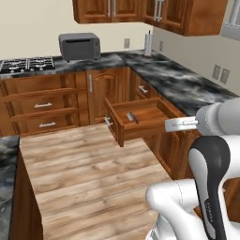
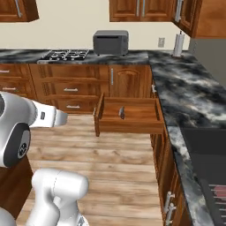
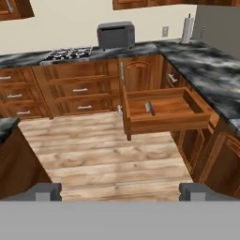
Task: Pick up the metallic utensils from the counter and place them in the open drawer. Make sure not to pick up any wooden utensils.
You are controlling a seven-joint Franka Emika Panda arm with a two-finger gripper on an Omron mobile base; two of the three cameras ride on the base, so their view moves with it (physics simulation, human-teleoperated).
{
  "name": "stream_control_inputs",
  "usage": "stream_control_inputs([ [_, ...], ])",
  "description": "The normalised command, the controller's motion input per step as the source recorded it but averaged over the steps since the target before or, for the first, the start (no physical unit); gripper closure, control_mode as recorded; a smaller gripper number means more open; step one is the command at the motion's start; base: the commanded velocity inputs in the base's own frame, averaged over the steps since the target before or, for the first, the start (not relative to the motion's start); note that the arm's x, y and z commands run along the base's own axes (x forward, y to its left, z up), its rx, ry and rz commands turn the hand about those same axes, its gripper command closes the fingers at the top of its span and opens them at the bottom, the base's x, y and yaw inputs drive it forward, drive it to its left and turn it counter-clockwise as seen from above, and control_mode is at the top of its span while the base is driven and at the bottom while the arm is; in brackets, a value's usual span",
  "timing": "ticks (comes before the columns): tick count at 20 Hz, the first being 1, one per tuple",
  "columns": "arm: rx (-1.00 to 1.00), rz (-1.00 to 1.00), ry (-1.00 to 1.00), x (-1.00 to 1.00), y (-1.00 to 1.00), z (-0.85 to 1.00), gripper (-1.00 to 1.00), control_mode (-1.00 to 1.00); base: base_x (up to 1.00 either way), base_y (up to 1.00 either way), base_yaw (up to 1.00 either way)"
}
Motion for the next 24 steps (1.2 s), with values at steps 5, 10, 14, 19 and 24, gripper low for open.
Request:
stream_control_inputs([
  [5,0.00,0.00,0.00,0.00,0.00,0.00,-1.00,1.00,-1.00,0.20,-0.10],
  [10,0.00,0.00,0.00,0.00,0.00,0.00,-1.00,1.00,-1.00,-0.07,-0.16],
  [14,0.00,0.00,0.00,0.00,0.00,0.00,-1.00,1.00,-1.00,-0.04,-0.08],
  [19,0.00,0.00,0.00,0.00,0.00,0.00,-1.00,1.00,-1.00,-0.19,-0.04],
  [24,0.00,0.00,0.00,0.00,0.00,0.00,-1.00,1.00,-1.00,-0.11,-0.09],
])
